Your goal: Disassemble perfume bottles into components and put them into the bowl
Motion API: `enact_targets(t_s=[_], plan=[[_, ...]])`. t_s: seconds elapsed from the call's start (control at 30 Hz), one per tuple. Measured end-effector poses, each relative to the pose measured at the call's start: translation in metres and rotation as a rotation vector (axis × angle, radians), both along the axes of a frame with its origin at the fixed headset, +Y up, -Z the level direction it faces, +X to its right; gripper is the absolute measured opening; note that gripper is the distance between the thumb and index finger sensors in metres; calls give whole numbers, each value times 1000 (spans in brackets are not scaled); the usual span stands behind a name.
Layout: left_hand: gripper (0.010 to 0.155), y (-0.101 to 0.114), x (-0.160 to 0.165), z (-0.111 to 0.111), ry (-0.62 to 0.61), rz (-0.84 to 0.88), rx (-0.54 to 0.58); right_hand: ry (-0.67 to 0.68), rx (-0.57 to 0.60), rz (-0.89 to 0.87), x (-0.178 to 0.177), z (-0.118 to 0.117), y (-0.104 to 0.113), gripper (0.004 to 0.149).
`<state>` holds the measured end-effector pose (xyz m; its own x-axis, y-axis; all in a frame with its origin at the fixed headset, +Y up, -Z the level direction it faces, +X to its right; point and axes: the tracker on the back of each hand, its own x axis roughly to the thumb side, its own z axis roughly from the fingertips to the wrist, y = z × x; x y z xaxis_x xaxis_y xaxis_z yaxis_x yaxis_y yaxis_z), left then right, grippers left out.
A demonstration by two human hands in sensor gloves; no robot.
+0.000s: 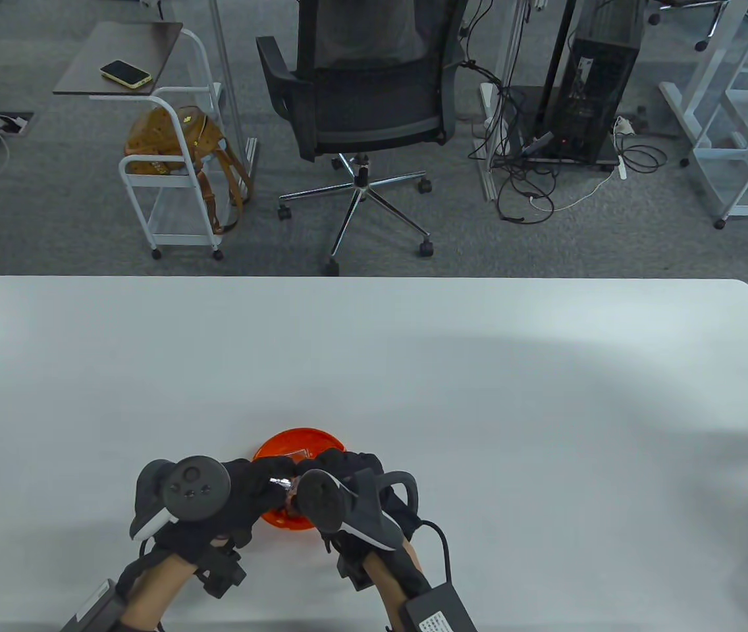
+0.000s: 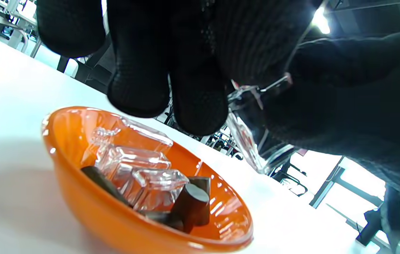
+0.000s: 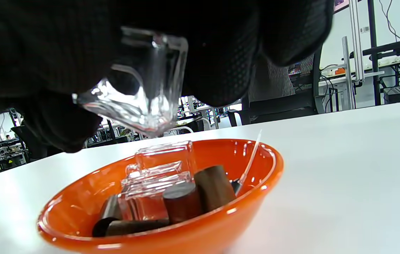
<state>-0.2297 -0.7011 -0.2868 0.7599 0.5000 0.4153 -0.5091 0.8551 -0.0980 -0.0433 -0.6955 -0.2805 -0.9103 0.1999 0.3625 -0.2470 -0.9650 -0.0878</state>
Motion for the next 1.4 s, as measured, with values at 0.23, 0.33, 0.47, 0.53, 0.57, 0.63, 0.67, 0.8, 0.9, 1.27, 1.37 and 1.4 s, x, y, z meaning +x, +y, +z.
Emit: enact_targets(t_s=[0.23,0.33,0.47,0.53,0.57,0.63,0.67,0.8,0.9,1.27,1.37,1.4], plan=[[55,-1,0,-2,-20,2,-14,2,-13,11,-1,-2,-4,54],[50,1,1,0,-15,-14,8,1,-5,0,0,-1,-2,54],[52,0,1,1,21,-33,50,7,-8,11,0,-1,-3,53],[53,-1,0,0,-1,-20,11,3,-5,23,-1,-2,-4,54],[56,-1,0,-1,-15,-13,0,2,-4,22,-1,-2,-4,54],[55,0,0,-2,-29,-3,-33,1,-5,5,0,-2,-4,54],[53,0,0,-2,-30,1,-25,-1,-4,-3,0,-2,-3,54],[52,-1,2,0,10,-28,35,5,-2,13,1,-1,-4,53],[55,-1,2,1,-3,-37,6,2,-3,19,0,-2,-6,54],[56,-2,2,-2,-20,-9,-21,0,-9,18,0,-3,-7,54],[52,-1,3,0,-33,-26,-28,0,-8,12,1,-2,-5,54],[50,-1,3,0,-30,-25,-17,1,-9,8,1,-2,-5,54]])
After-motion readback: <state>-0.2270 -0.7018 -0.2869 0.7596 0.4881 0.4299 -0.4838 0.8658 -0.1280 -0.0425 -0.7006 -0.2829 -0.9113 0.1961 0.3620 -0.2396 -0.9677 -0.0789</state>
